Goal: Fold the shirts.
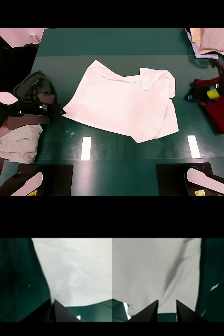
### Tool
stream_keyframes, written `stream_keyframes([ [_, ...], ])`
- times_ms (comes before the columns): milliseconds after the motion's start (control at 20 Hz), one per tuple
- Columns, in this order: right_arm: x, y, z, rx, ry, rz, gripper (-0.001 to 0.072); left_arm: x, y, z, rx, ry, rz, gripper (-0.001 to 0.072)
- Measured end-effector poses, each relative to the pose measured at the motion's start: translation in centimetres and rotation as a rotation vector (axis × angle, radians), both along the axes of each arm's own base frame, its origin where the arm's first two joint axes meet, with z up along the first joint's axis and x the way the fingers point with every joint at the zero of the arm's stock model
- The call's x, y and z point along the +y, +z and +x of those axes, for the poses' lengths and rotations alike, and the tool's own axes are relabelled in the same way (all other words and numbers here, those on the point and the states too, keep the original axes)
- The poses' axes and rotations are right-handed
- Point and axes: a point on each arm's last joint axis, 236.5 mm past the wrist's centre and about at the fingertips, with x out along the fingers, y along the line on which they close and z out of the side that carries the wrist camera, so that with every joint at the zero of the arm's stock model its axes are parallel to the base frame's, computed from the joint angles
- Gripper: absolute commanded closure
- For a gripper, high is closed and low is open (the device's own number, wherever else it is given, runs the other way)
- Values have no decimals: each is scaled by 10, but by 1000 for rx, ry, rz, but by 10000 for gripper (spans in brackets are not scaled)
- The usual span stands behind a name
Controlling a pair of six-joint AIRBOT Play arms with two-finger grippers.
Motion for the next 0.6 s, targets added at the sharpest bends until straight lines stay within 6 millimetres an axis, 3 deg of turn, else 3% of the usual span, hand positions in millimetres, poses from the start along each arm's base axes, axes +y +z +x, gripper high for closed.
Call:
stream_keyframes([
  [150, -16, -43, -36, 106, -54, 7, 446, 1, 14, -1, -43, -4, 11, 683],
  [300, -11, -77, -64, 199, -63, 68, 446, 0, 19, -3, -51, -10, 11, 683],
  [600, 9, -110, -83, 288, -47, 153, 446, -1, 21, -6, -49, -17, 9, 683],
])
